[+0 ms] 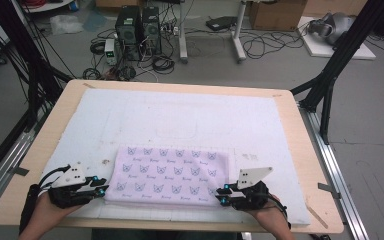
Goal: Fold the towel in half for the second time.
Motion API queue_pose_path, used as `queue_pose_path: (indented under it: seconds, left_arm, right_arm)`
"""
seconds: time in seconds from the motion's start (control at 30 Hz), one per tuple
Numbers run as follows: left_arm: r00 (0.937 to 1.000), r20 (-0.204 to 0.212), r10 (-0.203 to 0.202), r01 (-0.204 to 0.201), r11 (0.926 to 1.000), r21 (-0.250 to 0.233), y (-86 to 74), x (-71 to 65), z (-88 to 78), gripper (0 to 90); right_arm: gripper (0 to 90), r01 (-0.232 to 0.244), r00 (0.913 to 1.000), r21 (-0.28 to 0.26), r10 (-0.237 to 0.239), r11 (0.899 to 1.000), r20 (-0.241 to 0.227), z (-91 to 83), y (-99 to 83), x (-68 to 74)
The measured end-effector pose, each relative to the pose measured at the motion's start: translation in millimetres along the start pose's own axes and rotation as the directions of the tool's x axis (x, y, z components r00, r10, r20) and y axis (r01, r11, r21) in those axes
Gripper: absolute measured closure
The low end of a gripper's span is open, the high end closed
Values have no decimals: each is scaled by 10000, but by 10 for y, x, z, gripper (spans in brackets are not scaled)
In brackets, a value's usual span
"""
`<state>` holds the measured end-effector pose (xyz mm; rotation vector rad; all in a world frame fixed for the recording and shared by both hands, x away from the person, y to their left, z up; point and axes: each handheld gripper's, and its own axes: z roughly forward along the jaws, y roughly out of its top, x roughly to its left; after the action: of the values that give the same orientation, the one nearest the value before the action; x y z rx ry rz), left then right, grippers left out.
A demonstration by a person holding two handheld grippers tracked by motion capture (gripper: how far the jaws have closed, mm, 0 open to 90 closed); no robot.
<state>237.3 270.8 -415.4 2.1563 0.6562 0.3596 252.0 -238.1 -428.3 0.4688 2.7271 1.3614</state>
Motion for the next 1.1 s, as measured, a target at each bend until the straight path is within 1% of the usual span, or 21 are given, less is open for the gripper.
queue_pose_path:
  seconds: [0.07, 0.1, 0.17, 0.2, 0.27, 0.33, 0.4, 0.47, 0.5, 0.53, 0.63, 0.7, 0.77, 0.8, 0.83, 0.9, 1.0, 1.1]
  left_arm:
    - [9998, 185, 61, -55, 9995, -303, 62, -6, -22, 710]
    - [9996, 247, 113, -103, 9992, -393, 86, -17, -21, 710]
    - [9989, 443, 172, -151, 9987, -490, 116, -45, 11, 705]
    - [9981, 570, 231, -204, 9987, -477, 120, -57, 40, 704]
    - [9966, 743, 367, -344, 9989, -320, 112, -75, 109, 704]
    - [9958, 859, 330, -321, 9994, -114, 84, -85, 189, 699]
    - [9961, 808, 350, -369, 9991, 223, 38, -74, 252, 696]
    - [9969, 752, 249, -288, 9983, 516, -23, -52, 298, 688]
    - [9969, 769, 182, -223, 9984, 520, -51, -43, 301, 682]
    - [9969, 782, 71, -103, 9991, 401, -66, -41, 296, 680]
    - [9973, 704, 207, -241, 9985, 486, -62, -63, 286, 667]
    - [9971, 733, 221, -260, 9983, 526, -44, -58, 287, 655]
    - [9975, 695, 156, -190, 9987, 483, -8, -37, 272, 630]
    - [9975, 698, 109, -136, 9992, 384, 15, -22, 266, 623]
    - [9978, 649, 154, -177, 9992, 345, 43, -2, 257, 617]
    - [9989, 457, 141, -152, 9996, 237, 109, 47, 249, 595]
    - [9998, 193, 35, -33, 9999, -95, 206, 154, 255, 580]
    - [9999, -22, -118, 117, 9995, -301, 295, 268, 291, 578]
  right_arm:
    - [747, 16, 10000, -112, -16, 9999, 65, 6, 21, -24]
    - [745, -36, 10000, -175, 36, 9998, 38, 16, 26, -31]
    - [741, 34, 9999, -169, -32, 9999, 98, 35, 28, -45]
    - [739, -16, 10000, -153, 16, 9999, 10, 48, 24, -43]
    - [733, -5, 10000, -66, 5, 10000, 4, 72, 4, -56]
    - [728, -119, 9999, -6, 119, 9999, 11, 89, -26, -68]
    - [723, -137, 9999, 109, 136, 9998, 24, 96, -54, -73]
    - [721, -136, 9999, 189, 135, 9997, 46, 94, -82, -65]
    - [720, -148, 9999, 225, 148, 9996, 38, 94, -97, -57]
    - [719, -154, 9999, 252, 153, 9996, 40, 94, -111, -51]
    - [710, -129, 9999, 272, 127, 9995, 101, 92, -128, -36]
    - [688, -77, 9999, 368, 73, 9993, 98, 83, -109, -39]
    - [664, -121, 9997, 254, 116, 9996, 201, 55, -76, -61]
    - [655, -169, 9995, 137, 165, 9998, 276, 35, -53, -79]
    - [639, -219, 9991, 69, 216, 9997, 365, 12, -27, -99]
    - [609, -265, 9980, -23, 266, 9996, 570, -25, 33, -155]
    - [581, -449, 9943, -191, 465, 9988, 957, -73, 119, -290]
    - [564, -570, 9893, -267, 600, 9980, 1327, -105, 210, -449]
